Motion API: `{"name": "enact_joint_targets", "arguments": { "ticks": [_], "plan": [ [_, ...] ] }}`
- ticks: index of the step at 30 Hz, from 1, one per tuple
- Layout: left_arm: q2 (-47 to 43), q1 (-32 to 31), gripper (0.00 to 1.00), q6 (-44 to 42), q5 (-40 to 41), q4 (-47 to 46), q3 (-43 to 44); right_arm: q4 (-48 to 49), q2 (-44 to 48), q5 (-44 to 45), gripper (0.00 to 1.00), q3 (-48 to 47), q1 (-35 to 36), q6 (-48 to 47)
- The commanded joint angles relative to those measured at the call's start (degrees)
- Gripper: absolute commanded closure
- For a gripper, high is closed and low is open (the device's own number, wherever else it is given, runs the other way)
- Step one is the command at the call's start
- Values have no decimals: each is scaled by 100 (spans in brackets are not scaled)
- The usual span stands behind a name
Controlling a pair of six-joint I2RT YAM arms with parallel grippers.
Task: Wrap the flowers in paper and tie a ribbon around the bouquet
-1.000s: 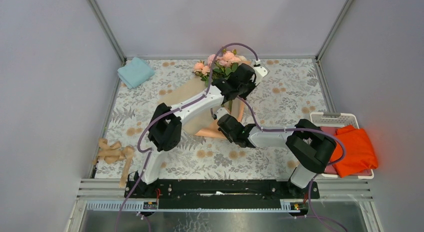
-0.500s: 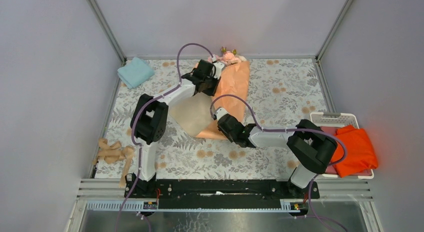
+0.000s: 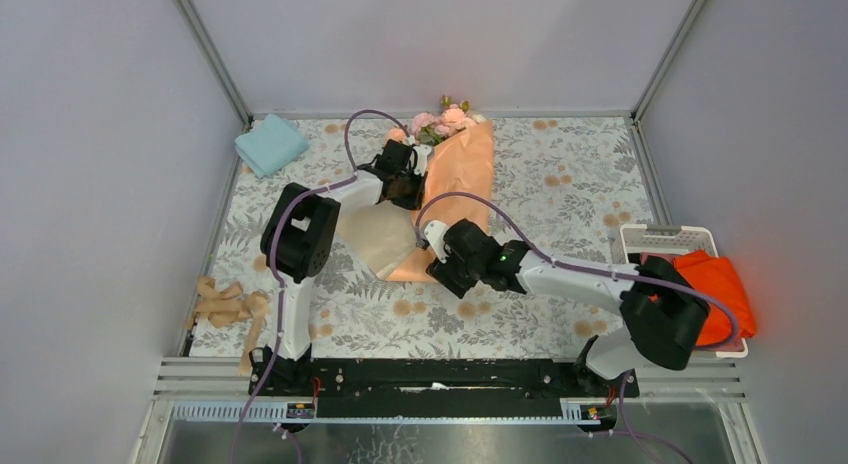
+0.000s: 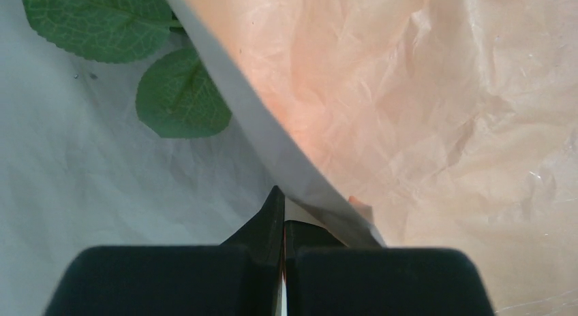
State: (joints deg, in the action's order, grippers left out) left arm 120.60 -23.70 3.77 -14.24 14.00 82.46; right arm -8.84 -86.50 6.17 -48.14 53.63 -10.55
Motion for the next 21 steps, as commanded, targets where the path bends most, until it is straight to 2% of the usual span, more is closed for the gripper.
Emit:
{"name": "enact_joint_targets", "arguments": {
  "ticks": [1, 5, 7, 8, 10, 12, 14, 18, 21],
  "plan": [
    [131, 35, 100, 106, -3, -358, -159, -546, 680, -1527, 32, -560, 25, -212],
    [122, 59, 100, 143, -58, -422, -256, -333, 831, -2229, 33, -505, -367, 310],
    [120, 59, 100, 154, -82, -420, -267, 94, 700, -2387, 38, -393, -763, 908],
    [111, 59, 100, 152, -93, -430, -282, 360, 591, -2501, 42, -295, -1009, 1274],
    [113, 67, 100, 158, -79, -419, -285, 798, 274, -2627, 60, -136, -1374, 1870],
    [93, 83, 100, 157, -72, -410, -291, 1140, -95, -2593, 78, -98, -1510, 2159],
    [68, 109, 100, 160, -63, -406, -313, 1136, -407, -2421, 89, -74, -1527, 2227],
    [30, 177, 100, 150, -14, -443, -344, 1239, -551, -2123, 100, 508, -1678, 2507],
    [62, 208, 100, 121, 20, -475, -323, 1279, -376, -2081, 100, 1049, -1704, 2789]
  ]
}}
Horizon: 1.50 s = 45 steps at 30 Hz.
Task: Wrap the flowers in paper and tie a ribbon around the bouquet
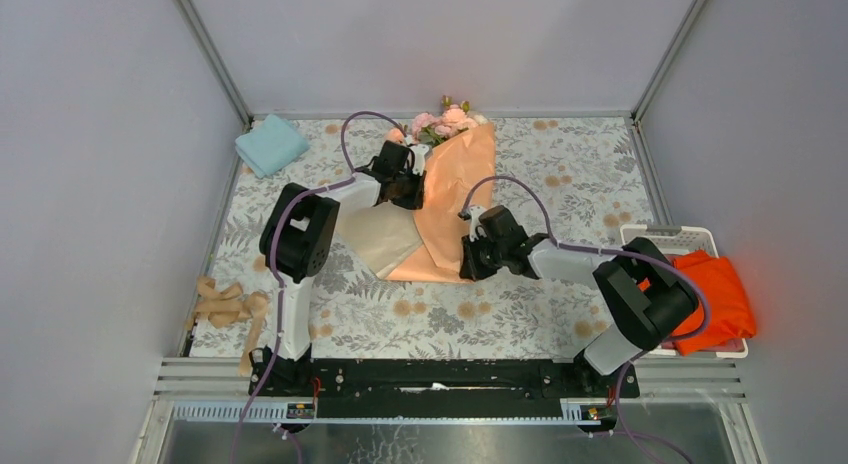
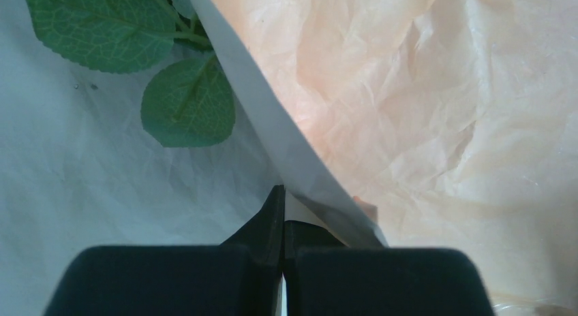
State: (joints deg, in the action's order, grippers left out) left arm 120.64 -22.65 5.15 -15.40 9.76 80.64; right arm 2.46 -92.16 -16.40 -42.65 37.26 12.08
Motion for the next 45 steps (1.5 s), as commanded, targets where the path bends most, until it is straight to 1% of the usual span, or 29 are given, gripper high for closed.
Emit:
{"name": "enact_joint_targets", "arguments": {
  "ticks": [1, 4, 6, 9, 12, 15, 16, 18, 20, 22, 24, 26, 28, 31, 32, 33, 35, 38, 41, 43, 45],
  "plan": [
    [64, 110, 100, -33, 160, -53, -145, 143, 303, 234, 100, 681, -61, 655],
    [80, 113, 100, -104, 183, -79, -140, 48, 720, 346, 100, 1137, -104, 972],
    [80, 113, 100, -124, 121, -91, -141, -125, 1009, 208, 100, 1265, -120, 1024],
    [78, 112, 100, -134, -35, -78, -144, -547, 1418, -376, 99, 1153, -141, 841],
    [59, 112, 100, -137, -177, -61, -175, -599, 1501, -1104, 97, 748, -293, 609],
    [46, 112, 100, -135, -185, -48, -221, -113, 1008, -1743, 97, 254, -650, 512],
    [52, 112, 100, -143, -186, -38, -218, 180, 784, -1918, 98, 71, -783, 553],
    [56, 117, 100, -166, -162, -1, -215, 464, 266, -2241, 99, -317, -976, 605],
    [53, 112, 100, -188, -134, 12, -217, 730, -293, -2377, 100, -681, -1092, 688],
    [56, 113, 100, -213, -94, 26, -215, 720, -778, -2453, 100, -777, -1159, 693],
    [62, 121, 100, -256, -79, 47, -206, 837, -1034, -2459, 100, -527, -1252, 775],
    [65, 125, 100, -293, -56, 74, -203, 1130, -1044, -2481, 100, -11, -1382, 979],
    [78, 128, 100, -320, -33, 106, -186, 1344, -888, -2455, 100, 555, -1535, 1150],
    [132, 121, 100, -355, -6, 166, -134, 1309, -550, -2329, 100, 1171, -1731, 1264],
    [133, 125, 100, -361, -11, 169, -130, 1504, -449, -2433, 100, 1380, -1772, 1454],
    [135, 124, 100, -365, -27, 167, -132, 1585, -377, -2491, 100, 1484, -1789, 1553],
    [135, 122, 100, -374, -67, 190, -134, 1338, -203, -2484, 100, 1468, -1792, 1625],
    [139, 127, 100, -374, -83, 230, -118, 1064, 141, -2673, 100, 1225, -1807, 1731],
    [145, 123, 100, -368, -127, 303, -123, 907, 321, -2699, 100, 512, -1907, 1706],
    [121, 121, 100, -351, -159, 335, -158, 897, 58, -2656, 100, -115, -1996, 1633],
    [95, 123, 100, -333, -154, 344, -200, 821, -474, -2618, 100, -821, -2064, 1523]
  ]
}}
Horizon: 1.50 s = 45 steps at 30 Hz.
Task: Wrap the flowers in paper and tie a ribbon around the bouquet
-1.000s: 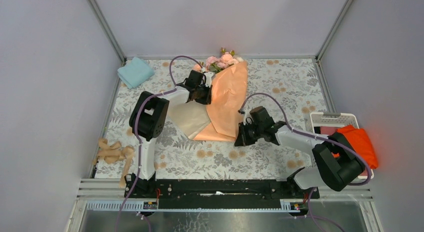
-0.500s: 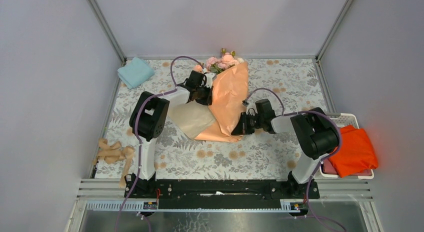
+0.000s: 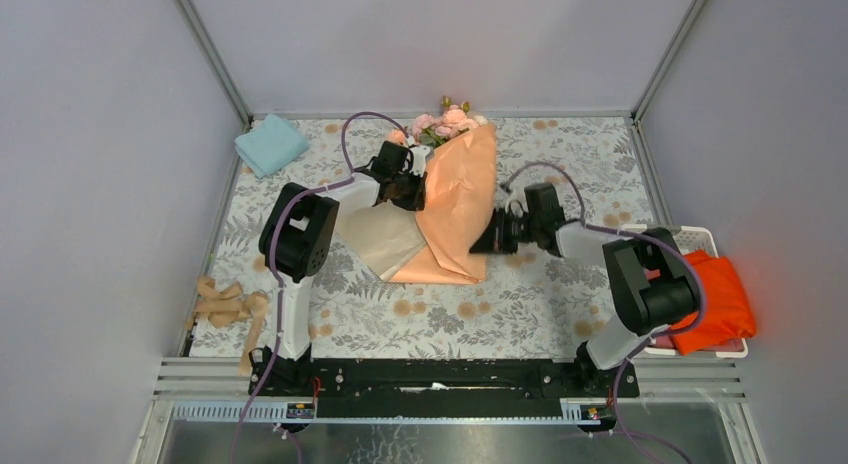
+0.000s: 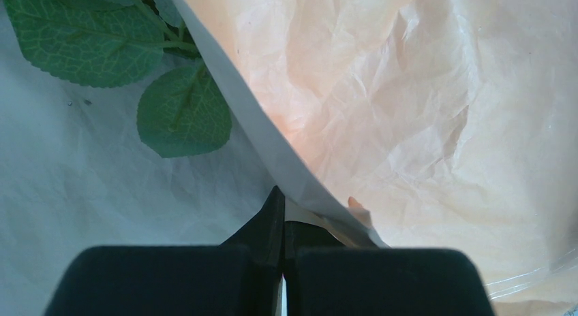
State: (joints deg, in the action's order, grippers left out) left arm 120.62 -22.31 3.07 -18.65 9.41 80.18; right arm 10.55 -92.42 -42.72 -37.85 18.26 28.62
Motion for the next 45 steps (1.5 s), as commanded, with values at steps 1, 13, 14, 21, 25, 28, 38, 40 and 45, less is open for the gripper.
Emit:
{"name": "enact_joint_targets", "arguments": {
  "ticks": [1, 13, 14, 21, 25, 28, 38, 40, 45],
  "plan": [
    [82, 86, 100, -123, 173, 392, -161, 38, -742, 24, 100, -1619, -199, -142],
    [189, 105, 100, -8, 271, 599, -85, 551, -2865, 604, 100, -2687, -1154, 337],
    [197, 103, 100, -1, 274, 603, -81, 540, -2838, 692, 100, -2612, -1288, 348],
    [233, 105, 100, 24, 290, 649, -27, 0, -2197, 1156, 98, -2279, -1800, 40],
    [212, 104, 100, 76, 274, 668, -27, 159, -1655, 942, 65, -1795, -1800, 76],
    [199, 109, 100, 84, 275, 660, -53, 443, -1377, 561, 51, -1273, -1796, 387],
    [230, 104, 100, 115, 215, 651, -75, 1498, -1554, -276, 41, -321, -1129, 1004],
    [228, 106, 100, 109, 237, 656, -84, 1678, -1660, -389, 41, -268, -952, 1121],
    [258, 108, 100, 129, 279, 634, -72, 1936, -1598, -433, 49, -9, -708, 1284]
  ]
}}
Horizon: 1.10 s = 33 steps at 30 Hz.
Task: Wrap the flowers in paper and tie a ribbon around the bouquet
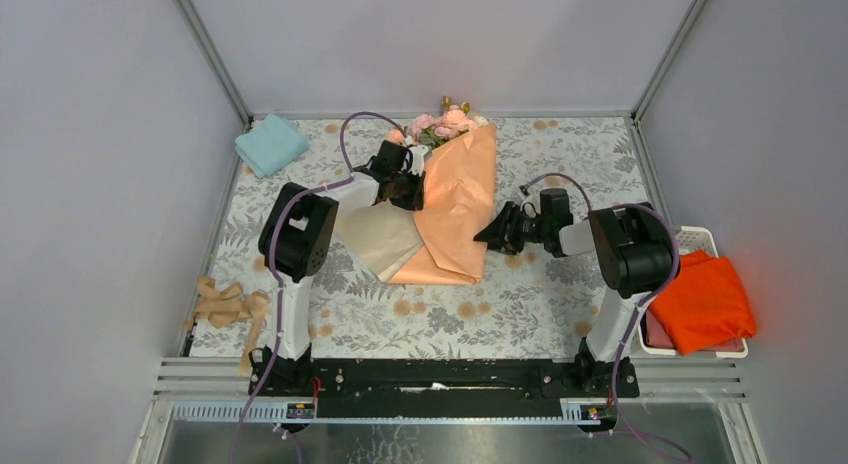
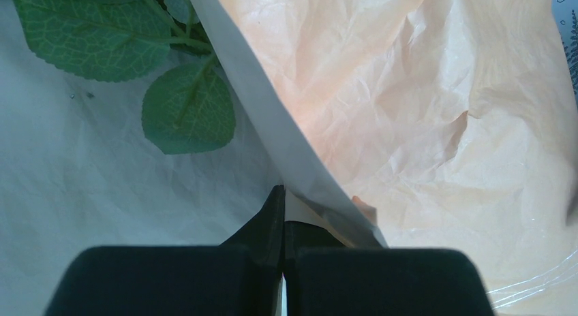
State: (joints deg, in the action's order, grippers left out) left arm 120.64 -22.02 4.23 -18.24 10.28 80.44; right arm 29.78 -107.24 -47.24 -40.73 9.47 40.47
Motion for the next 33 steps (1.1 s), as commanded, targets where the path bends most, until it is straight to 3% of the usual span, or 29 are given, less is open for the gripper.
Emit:
{"name": "enact_joint_targets", "arguments": {
  "ticks": [1, 6, 7, 8, 11, 15, 18, 22, 30, 31, 33],
  "plan": [
    [278, 76, 100, 23, 240, 549, -80, -79, -82, 36, 53, 308, 184, 64],
    [287, 84, 100, 43, 250, 572, -55, -1412, 693, 850, 51, 249, 191, -683],
    [288, 83, 100, 43, 237, 577, -67, -1806, 951, 1211, 50, 168, 203, -873],
    [292, 80, 100, 51, 233, 569, -96, -2765, 1636, 2433, 49, -145, 454, -1493],
    [300, 84, 100, 60, 228, 556, -116, -3534, 2226, 3631, 54, -531, 1124, -2058],
    [317, 84, 100, 74, 223, 561, -86, -2588, 2072, 2471, 84, -555, 1488, -1912],
    [312, 84, 100, 86, 226, 596, -61, -2275, 1467, 1617, 94, -776, 1640, -1788],
    [295, 79, 100, 77, 262, 621, -34, -2037, 762, 948, 100, -986, 1897, -1768],
    [210, 88, 100, -113, 254, 889, 196, -2165, 22, 1176, 100, -984, 1948, -1795],
    [173, 99, 95, -184, 261, 1008, 283, -2241, -42, 1261, 100, -970, 1949, -1800],
    [-56, 93, 65, -360, 154, 1270, 464, -2305, -110, 1388, 100, -912, 1948, -1746]
  ]
}}
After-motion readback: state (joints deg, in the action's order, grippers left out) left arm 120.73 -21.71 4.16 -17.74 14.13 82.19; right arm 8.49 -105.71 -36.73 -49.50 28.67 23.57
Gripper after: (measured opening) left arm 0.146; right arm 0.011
